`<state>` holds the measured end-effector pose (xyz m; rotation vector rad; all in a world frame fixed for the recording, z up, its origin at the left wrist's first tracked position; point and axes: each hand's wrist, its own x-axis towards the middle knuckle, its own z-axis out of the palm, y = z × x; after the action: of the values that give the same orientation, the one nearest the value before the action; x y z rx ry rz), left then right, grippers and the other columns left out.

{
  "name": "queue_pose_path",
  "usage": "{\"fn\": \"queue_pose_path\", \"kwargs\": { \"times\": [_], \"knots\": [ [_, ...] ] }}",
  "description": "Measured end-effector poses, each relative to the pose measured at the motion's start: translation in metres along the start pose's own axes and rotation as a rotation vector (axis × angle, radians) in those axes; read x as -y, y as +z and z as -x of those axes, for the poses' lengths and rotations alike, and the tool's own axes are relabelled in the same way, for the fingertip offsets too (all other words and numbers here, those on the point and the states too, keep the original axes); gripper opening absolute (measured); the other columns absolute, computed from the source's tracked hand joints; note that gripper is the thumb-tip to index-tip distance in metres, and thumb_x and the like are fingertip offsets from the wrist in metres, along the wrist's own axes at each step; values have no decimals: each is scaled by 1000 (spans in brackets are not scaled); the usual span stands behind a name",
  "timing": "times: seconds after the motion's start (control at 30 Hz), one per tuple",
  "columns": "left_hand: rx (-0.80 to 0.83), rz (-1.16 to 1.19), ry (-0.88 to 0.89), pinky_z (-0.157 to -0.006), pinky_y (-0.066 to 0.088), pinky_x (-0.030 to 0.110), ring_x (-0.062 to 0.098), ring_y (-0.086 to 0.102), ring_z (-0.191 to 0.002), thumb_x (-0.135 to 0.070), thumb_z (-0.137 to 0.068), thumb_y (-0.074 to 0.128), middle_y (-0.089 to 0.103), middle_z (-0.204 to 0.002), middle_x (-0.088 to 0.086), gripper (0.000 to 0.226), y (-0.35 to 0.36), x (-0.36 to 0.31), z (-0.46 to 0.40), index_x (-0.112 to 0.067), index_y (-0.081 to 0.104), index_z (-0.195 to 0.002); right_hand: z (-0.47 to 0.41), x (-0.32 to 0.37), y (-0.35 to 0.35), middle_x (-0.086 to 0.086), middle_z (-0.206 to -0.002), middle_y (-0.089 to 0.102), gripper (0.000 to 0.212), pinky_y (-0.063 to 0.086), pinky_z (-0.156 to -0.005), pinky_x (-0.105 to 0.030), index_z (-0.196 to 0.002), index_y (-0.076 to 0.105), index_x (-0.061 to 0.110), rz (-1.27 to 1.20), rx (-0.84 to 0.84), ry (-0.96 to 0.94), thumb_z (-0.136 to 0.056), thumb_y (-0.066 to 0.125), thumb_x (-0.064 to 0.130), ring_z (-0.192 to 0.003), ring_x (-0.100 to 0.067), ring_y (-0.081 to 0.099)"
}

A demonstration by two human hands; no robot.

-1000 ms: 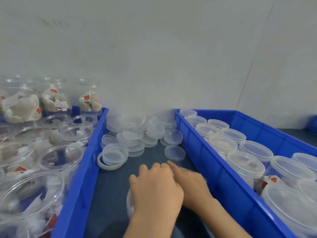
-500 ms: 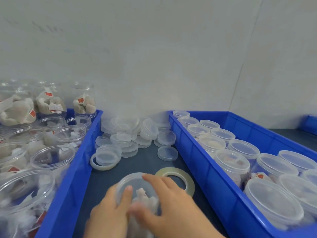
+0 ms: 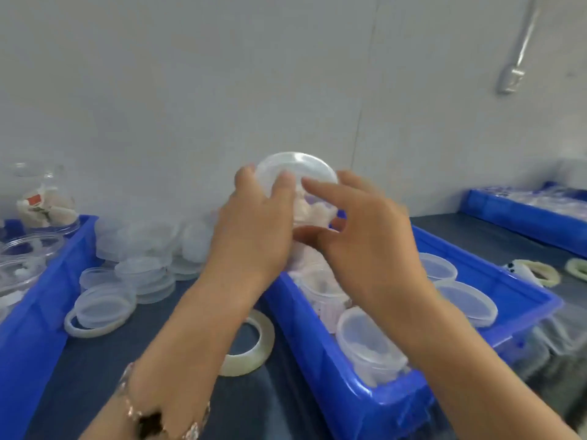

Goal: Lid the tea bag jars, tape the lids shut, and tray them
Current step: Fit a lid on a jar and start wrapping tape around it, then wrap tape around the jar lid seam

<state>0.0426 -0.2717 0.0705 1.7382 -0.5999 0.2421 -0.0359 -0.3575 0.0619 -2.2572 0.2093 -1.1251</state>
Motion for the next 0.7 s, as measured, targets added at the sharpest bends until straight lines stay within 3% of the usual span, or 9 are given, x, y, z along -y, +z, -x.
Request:
{"fn": "queue_pose_path", "kwargs": {
  "times": [0.07, 0.13, 0.27, 0.37, 0.5, 0.57, 0.63, 0.67, 0.7],
  "knots": [
    [243, 77, 36, -84, 32, 25, 19, 48, -116, -46, -97, 32, 48, -124, -2, 52, 29, -14, -22, -21, 29, -142, -24, -21, -26, 14, -124, 52, 55, 42, -97, -20, -124, 61, 27, 92, -76, 7, -74, 76, 9, -113, -8, 51],
    [377, 13, 82, -85, 36, 29, 23, 48, -117, -46, -98, 33, 46, -133, 3, 49, 59, -20, -40, -23, 31, -140, -45, -45, -47, 22, -111, 48, 54, 39, -86, -9, -124, 61, 21, 140, -117, 3, -74, 74, 5, -102, -2, 49],
    [343, -63, 192, -81, 41, 30, 19, 55, -103, -32, -95, 47, 58, -122, 1, 47, 115, -17, -58, -22, 31, -139, -76, -106, -66, 1, -122, 54, 48, 37, -79, -18, -122, 63, 19, 322, -172, 45, -76, 72, 6, -96, -20, 55],
    [481, -216, 264, -87, 44, 36, 28, 53, -112, -23, -95, 43, 52, -132, 7, 55, 156, 1, -62, -33, 23, -145, -85, -151, -66, -2, -113, 57, 44, 29, -71, -12, -123, 62, 16, 391, -166, 92, -80, 69, 7, -95, -23, 56],
    [650, -419, 251, -105, 31, 52, 22, 26, -139, -24, -97, 38, 25, -154, -1, 61, 193, 36, -71, -34, 7, -149, -82, -202, -52, -4, -113, 55, 40, 28, -65, -16, -124, 60, 21, 506, -56, 199, -85, 63, 11, -92, -21, 55],
    [678, -538, 270, -111, 16, 57, 18, 7, -145, -31, -99, 33, 18, -156, -2, 58, 207, 52, -71, -33, 3, -149, -79, -216, -44, -6, -116, 55, 38, 29, -60, -5, -123, 61, 20, 490, -14, 251, -86, 61, 11, -75, -4, 50],
    [692, -627, 265, -109, 2, 61, 17, -1, -145, -37, -100, 29, 18, -156, -3, 56, 217, 67, -71, -32, 2, -149, -74, -227, -37, -4, -121, 54, 39, 30, -66, -3, -127, 57, 23, 485, 41, 279, -88, 60, 15, -70, 5, 45],
    [709, -670, 253, -108, -3, 63, 16, -5, -145, -38, -99, 27, 20, -156, -4, 56, 220, 74, -70, -32, 2, -149, -70, -233, -34, -2, -126, 52, 44, 30, -78, -7, -132, 51, 28, 510, 89, 304, -89, 59, 21, -83, 2, 50],
    [730, -718, 246, -107, -6, 65, 15, -7, -145, -39, -99, 26, 23, -155, -5, 56, 222, 80, -68, -31, 4, -150, -66, -238, -31, 0, -129, 50, 48, 30, -100, -23, -136, 45, 33, 557, 142, 348, -90, 58, 28, -101, -7, 53]
  ]
}}
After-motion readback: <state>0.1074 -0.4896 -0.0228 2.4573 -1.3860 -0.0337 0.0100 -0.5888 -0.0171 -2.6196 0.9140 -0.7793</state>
